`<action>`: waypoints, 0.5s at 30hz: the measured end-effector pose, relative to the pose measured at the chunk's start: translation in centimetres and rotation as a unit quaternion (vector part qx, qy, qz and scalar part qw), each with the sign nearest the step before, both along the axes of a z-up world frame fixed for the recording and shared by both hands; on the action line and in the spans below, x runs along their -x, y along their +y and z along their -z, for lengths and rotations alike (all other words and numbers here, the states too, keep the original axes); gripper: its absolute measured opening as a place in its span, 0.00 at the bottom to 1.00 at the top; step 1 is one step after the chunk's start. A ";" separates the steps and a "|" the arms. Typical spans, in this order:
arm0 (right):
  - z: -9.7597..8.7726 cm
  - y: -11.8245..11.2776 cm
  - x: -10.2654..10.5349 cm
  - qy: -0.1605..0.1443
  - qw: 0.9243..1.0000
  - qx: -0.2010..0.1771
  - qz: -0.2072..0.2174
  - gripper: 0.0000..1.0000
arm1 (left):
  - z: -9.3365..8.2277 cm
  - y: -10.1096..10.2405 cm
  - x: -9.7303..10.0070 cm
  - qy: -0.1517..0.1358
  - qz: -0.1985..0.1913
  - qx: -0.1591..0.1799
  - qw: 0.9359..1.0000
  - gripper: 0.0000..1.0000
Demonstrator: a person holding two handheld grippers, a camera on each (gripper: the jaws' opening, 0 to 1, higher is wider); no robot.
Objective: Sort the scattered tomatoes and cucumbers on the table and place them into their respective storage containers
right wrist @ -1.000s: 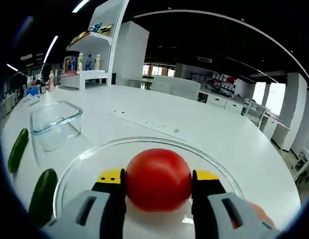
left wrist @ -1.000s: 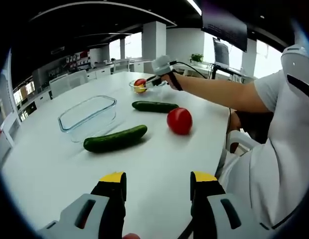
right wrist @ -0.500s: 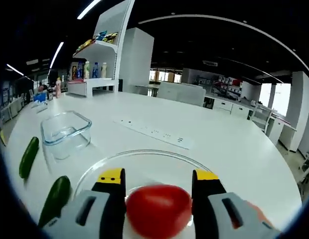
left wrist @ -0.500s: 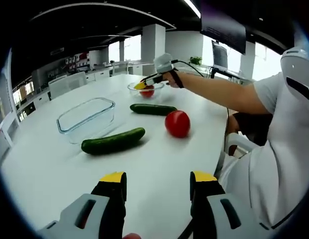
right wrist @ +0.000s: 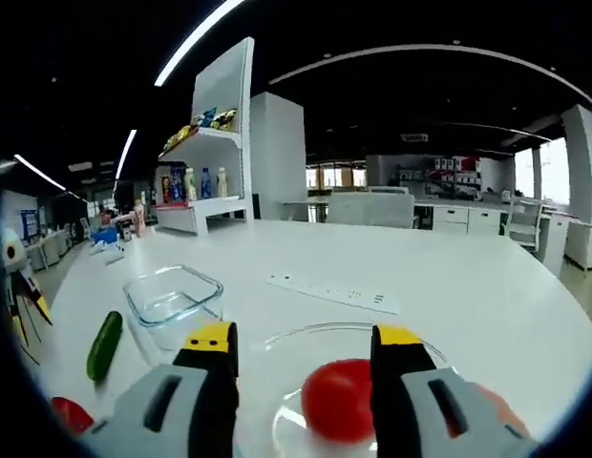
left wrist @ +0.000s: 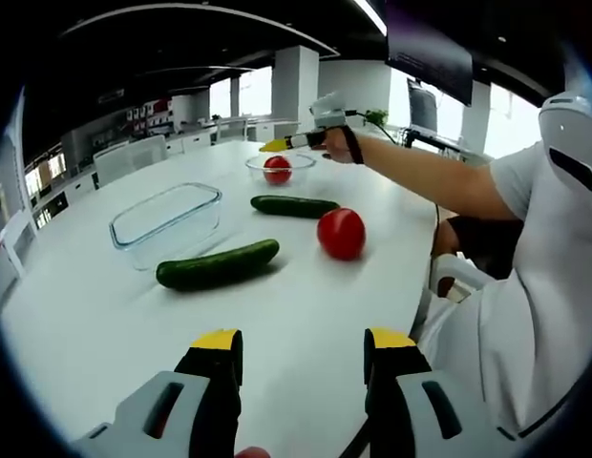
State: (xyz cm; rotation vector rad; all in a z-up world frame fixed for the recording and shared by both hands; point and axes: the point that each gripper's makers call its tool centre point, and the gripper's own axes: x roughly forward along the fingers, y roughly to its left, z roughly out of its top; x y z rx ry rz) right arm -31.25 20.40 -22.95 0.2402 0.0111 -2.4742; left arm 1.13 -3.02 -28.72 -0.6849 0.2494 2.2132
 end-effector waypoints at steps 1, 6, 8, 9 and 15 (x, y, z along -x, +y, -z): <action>0.1 -0.1 -0.1 0.004 1.000 -0.003 -0.004 0.54 | -0.1 0.1 0.0 0.001 0.002 -0.001 1.000 0.51; -0.9 -2.1 -3.5 0.024 0.999 -0.013 -0.037 0.54 | -0.1 0.2 -0.1 0.003 0.008 -0.002 1.000 0.51; -1.0 -2.6 -3.9 0.029 0.998 -0.021 -0.050 0.54 | 0.0 -0.5 0.2 0.003 -0.001 -0.001 1.000 0.51; -1.0 -2.8 -4.1 0.031 0.997 -0.029 -0.058 0.55 | 0.0 -0.7 0.3 0.002 -0.007 -0.003 1.000 0.51; -1.6 -4.1 -5.7 0.038 0.993 -0.051 -0.098 0.58 | 0.0 -0.7 0.1 0.002 -0.006 -0.002 1.000 0.51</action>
